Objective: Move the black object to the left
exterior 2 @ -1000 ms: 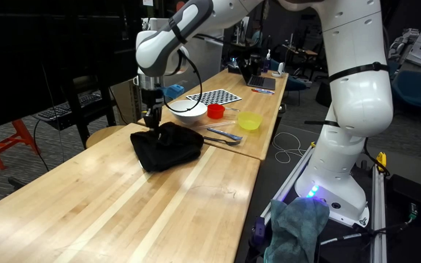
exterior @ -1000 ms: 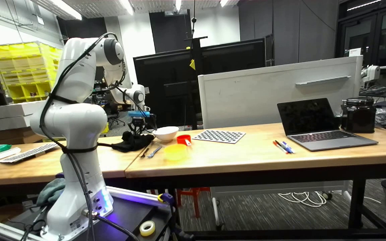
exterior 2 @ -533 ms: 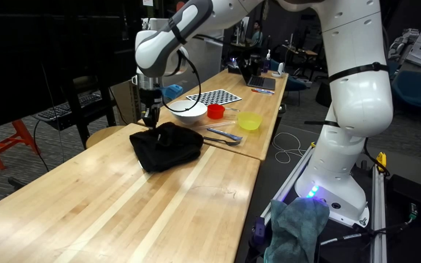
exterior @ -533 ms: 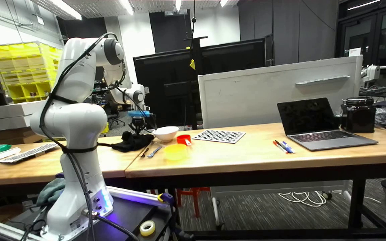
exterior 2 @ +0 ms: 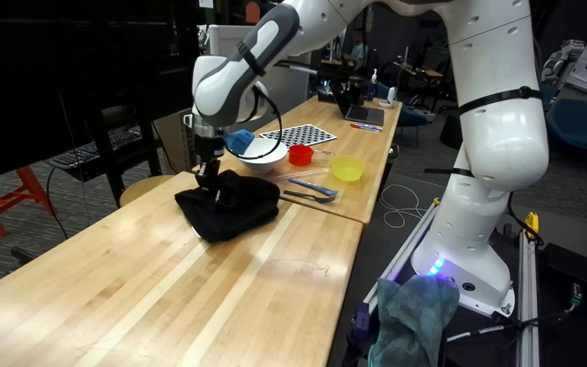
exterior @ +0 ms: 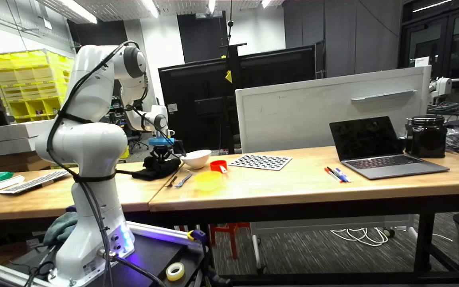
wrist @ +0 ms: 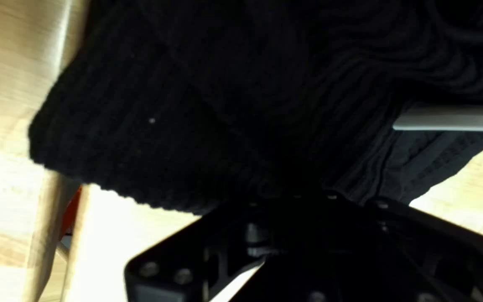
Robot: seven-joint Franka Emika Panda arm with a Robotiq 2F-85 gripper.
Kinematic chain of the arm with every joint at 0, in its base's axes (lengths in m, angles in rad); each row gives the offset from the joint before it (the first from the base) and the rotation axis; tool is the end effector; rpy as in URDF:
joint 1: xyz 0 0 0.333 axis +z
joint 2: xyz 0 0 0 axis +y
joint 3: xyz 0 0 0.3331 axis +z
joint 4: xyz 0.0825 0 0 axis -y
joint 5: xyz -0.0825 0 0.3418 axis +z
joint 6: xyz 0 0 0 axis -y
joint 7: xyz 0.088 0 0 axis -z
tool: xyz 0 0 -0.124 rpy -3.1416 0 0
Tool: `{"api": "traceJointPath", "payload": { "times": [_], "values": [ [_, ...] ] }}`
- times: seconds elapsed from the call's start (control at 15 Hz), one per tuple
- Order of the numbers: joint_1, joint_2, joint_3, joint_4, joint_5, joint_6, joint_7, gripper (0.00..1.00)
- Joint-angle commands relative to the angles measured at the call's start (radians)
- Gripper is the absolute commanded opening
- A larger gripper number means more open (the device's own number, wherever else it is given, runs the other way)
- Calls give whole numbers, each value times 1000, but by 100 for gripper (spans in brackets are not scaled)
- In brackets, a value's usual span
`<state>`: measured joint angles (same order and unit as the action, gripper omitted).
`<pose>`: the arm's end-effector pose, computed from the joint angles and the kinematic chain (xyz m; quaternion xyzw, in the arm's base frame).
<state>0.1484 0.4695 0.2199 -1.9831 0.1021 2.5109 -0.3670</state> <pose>0.5633 0.2095 0.2689 -0.9475 -0.3078 -0.0328 0.0804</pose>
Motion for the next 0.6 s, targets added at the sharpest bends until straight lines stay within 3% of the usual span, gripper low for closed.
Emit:
{"api": "traceJointPath", "payload": {
  "times": [0.0,0.53],
  "values": [
    [7,-34,23,-89,-8,90,50,0],
    [14,-158,81,-300,51,229,193,0]
  ]
}}
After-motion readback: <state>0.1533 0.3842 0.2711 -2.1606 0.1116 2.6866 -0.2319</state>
